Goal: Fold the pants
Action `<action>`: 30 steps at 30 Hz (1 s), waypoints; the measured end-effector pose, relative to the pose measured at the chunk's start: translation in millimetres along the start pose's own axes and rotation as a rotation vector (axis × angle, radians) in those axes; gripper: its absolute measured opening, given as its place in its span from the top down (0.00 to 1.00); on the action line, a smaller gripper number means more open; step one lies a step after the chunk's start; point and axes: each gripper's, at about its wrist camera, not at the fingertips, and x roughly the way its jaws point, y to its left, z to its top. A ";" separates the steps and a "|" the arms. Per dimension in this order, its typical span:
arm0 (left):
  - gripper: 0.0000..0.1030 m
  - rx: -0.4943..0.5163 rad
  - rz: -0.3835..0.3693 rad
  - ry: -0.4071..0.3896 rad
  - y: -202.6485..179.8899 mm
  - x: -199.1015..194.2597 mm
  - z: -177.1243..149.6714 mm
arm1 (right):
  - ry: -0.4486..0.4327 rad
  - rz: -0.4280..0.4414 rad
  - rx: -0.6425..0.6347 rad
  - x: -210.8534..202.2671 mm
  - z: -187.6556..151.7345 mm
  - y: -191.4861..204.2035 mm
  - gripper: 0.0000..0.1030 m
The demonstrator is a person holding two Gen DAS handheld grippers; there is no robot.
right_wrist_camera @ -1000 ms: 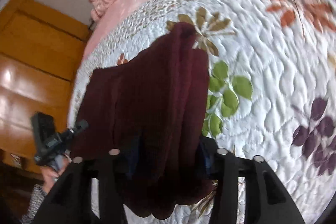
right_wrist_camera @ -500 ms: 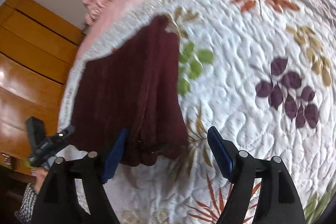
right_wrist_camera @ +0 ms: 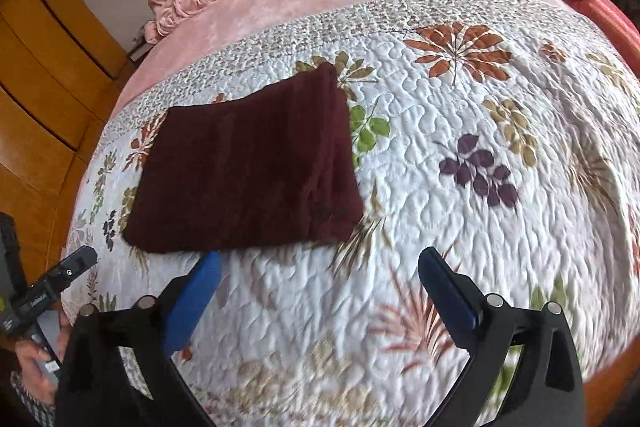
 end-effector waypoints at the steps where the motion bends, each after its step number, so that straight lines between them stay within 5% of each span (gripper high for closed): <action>1: 0.07 0.002 0.010 -0.008 -2.6 -3.8 -2.2 | 0.002 0.000 -0.004 -2.6 -3.0 2.5 0.04; 15: 0.07 -0.016 0.055 -0.071 -11.2 -57.5 -23.3 | -0.014 -0.112 -0.066 -37.7 -26.4 45.0 0.04; 30: 0.07 0.089 0.111 -0.150 -37.9 -112.2 -41.8 | -0.038 -0.160 -0.119 -62.2 -36.7 72.1 0.04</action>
